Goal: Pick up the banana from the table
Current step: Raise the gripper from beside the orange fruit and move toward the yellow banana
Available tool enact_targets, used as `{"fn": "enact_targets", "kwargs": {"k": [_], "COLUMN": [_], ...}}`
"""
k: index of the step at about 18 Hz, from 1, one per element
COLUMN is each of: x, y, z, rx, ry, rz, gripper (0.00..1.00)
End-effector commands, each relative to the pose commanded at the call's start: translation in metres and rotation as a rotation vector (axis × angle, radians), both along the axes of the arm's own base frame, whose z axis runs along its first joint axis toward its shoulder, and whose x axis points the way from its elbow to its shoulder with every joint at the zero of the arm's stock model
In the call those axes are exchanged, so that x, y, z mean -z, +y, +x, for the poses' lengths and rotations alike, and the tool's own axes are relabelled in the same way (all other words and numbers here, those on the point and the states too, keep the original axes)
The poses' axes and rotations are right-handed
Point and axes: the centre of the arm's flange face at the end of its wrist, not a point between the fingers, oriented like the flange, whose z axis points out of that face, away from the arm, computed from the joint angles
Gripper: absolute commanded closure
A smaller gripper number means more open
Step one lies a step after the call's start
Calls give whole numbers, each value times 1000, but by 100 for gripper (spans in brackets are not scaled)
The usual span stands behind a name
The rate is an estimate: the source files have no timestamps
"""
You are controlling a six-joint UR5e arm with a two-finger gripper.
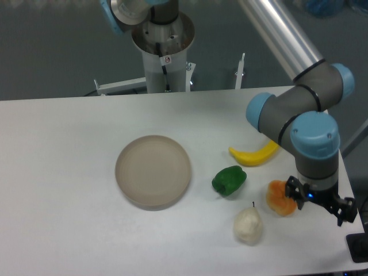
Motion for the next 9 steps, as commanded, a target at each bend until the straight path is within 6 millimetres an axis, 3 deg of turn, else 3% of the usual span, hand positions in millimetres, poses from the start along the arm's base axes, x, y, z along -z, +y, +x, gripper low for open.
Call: {"fn": "enact_targets", "kwargs": {"k": [7, 9], "x": [23, 34], "y": [-81, -96], "z": [-3, 3], "rx": [46, 115], "ry": [-130, -150], "rz": [-141, -183], "gripper": [0, 0]}}
